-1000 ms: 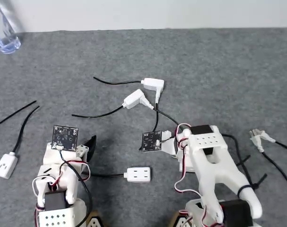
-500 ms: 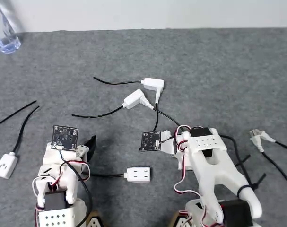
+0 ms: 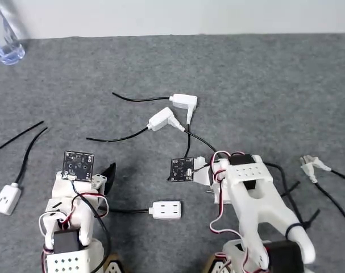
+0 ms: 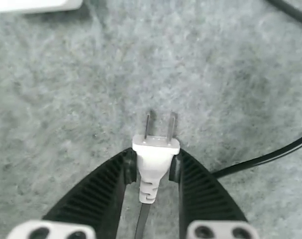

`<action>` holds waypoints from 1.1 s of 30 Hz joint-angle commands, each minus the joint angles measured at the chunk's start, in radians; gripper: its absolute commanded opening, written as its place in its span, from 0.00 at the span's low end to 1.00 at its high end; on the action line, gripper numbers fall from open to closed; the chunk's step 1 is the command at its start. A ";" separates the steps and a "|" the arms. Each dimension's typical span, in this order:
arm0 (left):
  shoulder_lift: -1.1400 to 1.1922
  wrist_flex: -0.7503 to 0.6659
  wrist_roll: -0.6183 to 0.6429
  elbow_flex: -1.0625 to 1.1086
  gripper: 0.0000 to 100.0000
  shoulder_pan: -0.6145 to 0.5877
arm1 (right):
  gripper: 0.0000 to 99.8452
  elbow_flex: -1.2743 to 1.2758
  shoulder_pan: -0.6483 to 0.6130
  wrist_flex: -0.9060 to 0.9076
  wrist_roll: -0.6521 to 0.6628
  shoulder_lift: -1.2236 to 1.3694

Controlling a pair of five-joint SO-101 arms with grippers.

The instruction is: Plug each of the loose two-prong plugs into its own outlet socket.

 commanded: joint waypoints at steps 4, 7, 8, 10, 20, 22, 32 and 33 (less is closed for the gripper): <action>0.003 0.008 -0.008 -0.005 0.30 0.006 | 0.01 0.043 0.002 -0.084 -0.006 -0.027; 0.003 0.008 -0.006 -0.005 0.30 0.006 | 0.01 0.040 0.001 -0.077 -0.012 -0.030; 0.003 0.008 -0.006 -0.005 0.30 0.006 | 0.01 0.026 -0.001 -0.062 -0.031 -0.030; 0.003 0.009 -0.006 -0.005 0.30 0.006 | 0.01 -0.034 -0.001 0.012 -0.071 -0.038; -0.008 0.115 0.058 -0.005 0.30 0.245 | 0.01 -0.276 -0.134 0.435 -0.149 -0.176; -0.015 0.055 0.150 -0.005 0.30 0.244 | 0.01 -0.276 -0.170 0.440 -0.181 -0.194; -0.095 0.052 0.523 -0.015 0.30 0.496 | 0.01 -0.325 -0.246 0.309 -0.339 -0.183; -0.095 0.052 0.565 -0.016 0.30 0.532 | 0.01 -0.325 -0.249 0.289 -0.353 -0.179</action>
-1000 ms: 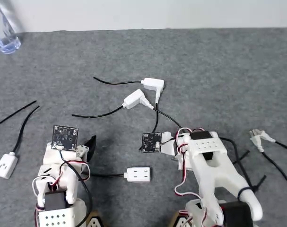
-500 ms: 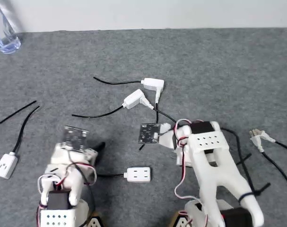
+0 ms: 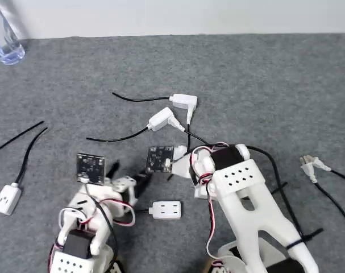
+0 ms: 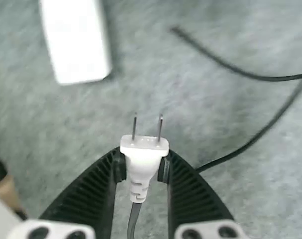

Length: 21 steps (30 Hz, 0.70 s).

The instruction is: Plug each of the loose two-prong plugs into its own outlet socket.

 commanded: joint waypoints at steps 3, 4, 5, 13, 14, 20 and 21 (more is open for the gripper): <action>-0.018 0.018 0.224 -0.042 0.30 0.224 | 0.01 -0.063 -0.015 -0.094 -0.064 0.012; -0.018 0.017 0.232 -0.048 0.30 0.244 | 0.01 -0.063 -0.015 -0.097 -0.063 0.015; -0.018 0.015 0.236 -0.050 0.30 0.259 | 0.01 -0.061 -0.015 -0.101 -0.061 0.018; -0.015 -0.021 0.238 -0.012 0.30 0.276 | 0.01 -0.063 -0.076 -0.104 -0.083 0.010; -0.015 -0.020 0.238 -0.012 0.30 0.276 | 0.01 -0.068 -0.091 -0.104 -0.100 0.010; -0.015 -0.020 0.238 -0.012 0.30 0.207 | 0.01 -0.160 -0.134 -0.015 -0.140 0.010; -0.015 -0.020 0.238 -0.012 0.30 0.201 | 0.01 -0.178 -0.134 -0.001 -0.141 0.010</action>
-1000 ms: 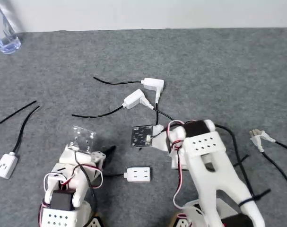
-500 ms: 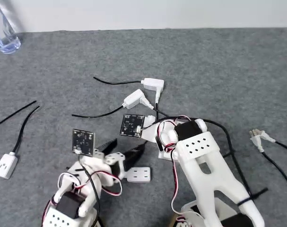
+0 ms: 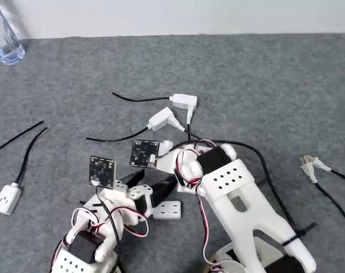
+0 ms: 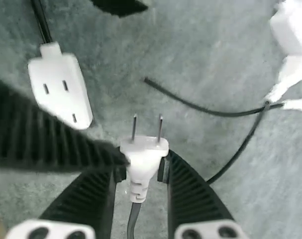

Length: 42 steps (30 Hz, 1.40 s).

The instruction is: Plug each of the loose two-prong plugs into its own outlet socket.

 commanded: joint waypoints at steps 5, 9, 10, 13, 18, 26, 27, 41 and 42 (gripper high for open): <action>-0.014 -0.029 0.008 -0.012 0.30 -0.029 | 0.01 -0.167 -0.021 0.107 -0.044 -0.010; -0.014 -0.029 0.008 -0.013 0.30 -0.029 | 0.01 -0.186 -0.070 0.137 -0.051 -0.012; -0.014 -0.029 0.008 -0.013 0.30 -0.029 | 0.01 -0.190 -0.079 0.142 -0.052 -0.012; -0.014 -0.029 0.008 -0.013 0.30 -0.029 | 0.01 -0.186 -0.097 0.145 -0.074 -0.012; -0.014 -0.029 0.008 -0.013 0.30 -0.029 | 0.01 -0.184 -0.096 0.150 -0.077 -0.012; -0.014 -0.029 0.008 -0.013 0.30 -0.029 | 0.01 -0.184 -0.102 0.183 -0.078 -0.059; -0.014 -0.029 0.008 -0.013 0.30 -0.029 | 0.01 -0.186 -0.102 0.194 -0.078 -0.076; -0.014 -0.029 0.008 -0.015 0.30 -0.029 | 0.01 -0.183 -0.140 0.220 -0.129 -0.214; -0.014 -0.029 0.008 -0.015 0.30 -0.029 | 0.01 -0.183 -0.140 0.217 -0.129 -0.214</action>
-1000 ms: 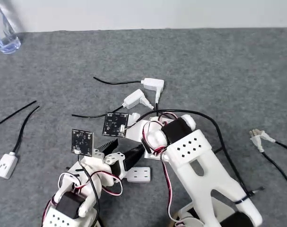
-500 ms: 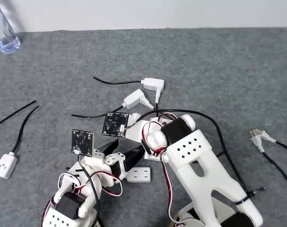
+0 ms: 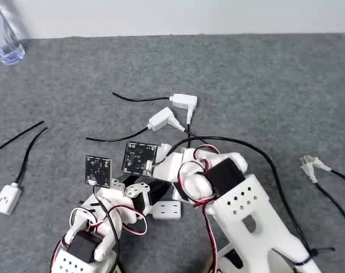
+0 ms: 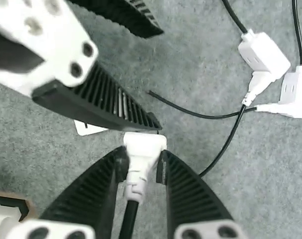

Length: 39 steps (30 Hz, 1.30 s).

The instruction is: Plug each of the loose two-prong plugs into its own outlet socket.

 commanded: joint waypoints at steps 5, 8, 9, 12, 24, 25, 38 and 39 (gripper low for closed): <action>-0.012 -0.026 0.006 -0.013 0.30 -0.003 | 0.01 -0.057 -0.022 -0.035 -0.044 -0.030; -0.012 -0.026 0.006 -0.013 0.30 -0.003 | 0.01 -0.057 -0.025 -0.070 -0.078 -0.030; -0.012 -0.026 0.006 -0.013 0.30 -0.003 | 0.01 -0.057 -0.025 -0.082 -0.089 -0.031; -0.012 -0.026 0.006 -0.013 0.30 -0.003 | 0.01 -0.052 -0.025 -0.096 -0.094 -0.031; -0.012 0.040 0.006 -0.073 0.30 -0.350 | 0.01 -0.003 0.004 -0.064 -0.072 -0.031; -0.012 0.071 0.006 -0.091 0.30 -0.425 | 0.01 0.005 0.004 -0.064 -0.071 -0.031; -0.012 0.245 -0.190 -0.010 0.30 -0.723 | 0.01 0.063 -0.019 -0.024 0.117 0.128; -0.012 0.245 -0.190 -0.010 0.30 -0.712 | 0.01 0.063 -0.025 -0.024 0.126 0.160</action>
